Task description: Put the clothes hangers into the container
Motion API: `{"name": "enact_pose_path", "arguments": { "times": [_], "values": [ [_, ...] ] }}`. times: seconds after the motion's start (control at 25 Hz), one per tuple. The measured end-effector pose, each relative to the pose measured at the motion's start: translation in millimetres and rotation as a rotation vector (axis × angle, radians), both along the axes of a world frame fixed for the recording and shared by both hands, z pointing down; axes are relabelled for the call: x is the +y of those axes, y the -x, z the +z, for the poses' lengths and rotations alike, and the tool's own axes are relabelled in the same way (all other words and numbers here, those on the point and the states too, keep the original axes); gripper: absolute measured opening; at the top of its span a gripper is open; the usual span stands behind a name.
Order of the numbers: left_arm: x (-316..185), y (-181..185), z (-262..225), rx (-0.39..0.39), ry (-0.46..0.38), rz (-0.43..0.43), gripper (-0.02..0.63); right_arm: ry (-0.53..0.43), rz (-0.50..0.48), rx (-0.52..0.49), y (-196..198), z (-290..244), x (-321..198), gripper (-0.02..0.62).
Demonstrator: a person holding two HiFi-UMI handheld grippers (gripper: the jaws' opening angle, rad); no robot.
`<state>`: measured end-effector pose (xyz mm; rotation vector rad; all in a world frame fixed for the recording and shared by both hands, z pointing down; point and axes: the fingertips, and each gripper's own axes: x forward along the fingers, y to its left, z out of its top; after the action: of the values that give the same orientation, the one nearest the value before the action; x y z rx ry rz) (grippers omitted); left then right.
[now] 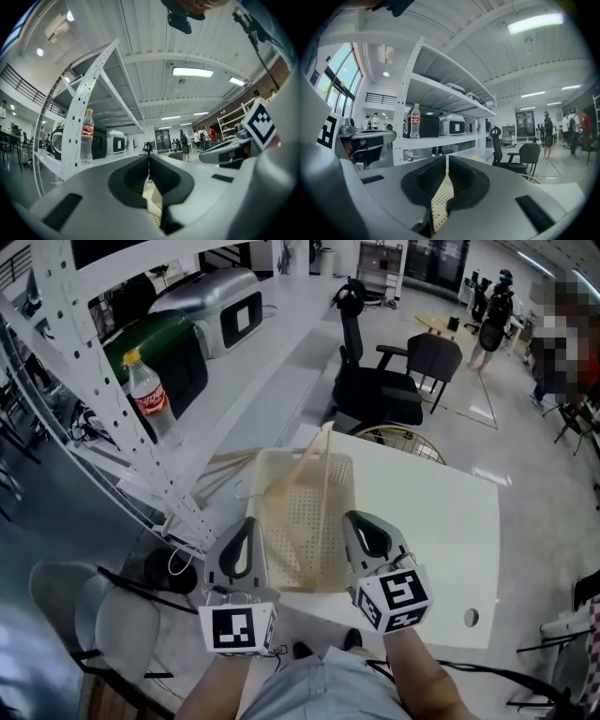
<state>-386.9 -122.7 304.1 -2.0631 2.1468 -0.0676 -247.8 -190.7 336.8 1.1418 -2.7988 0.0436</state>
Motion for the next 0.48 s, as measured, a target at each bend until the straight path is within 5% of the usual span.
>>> {"name": "enact_pose_path", "arguments": {
  "times": [0.48],
  "values": [
    [-20,-20,-7,0.013,0.023,-0.038,0.012,-0.050,-0.039,-0.020,-7,-7,-11,0.011]
  ]
}}
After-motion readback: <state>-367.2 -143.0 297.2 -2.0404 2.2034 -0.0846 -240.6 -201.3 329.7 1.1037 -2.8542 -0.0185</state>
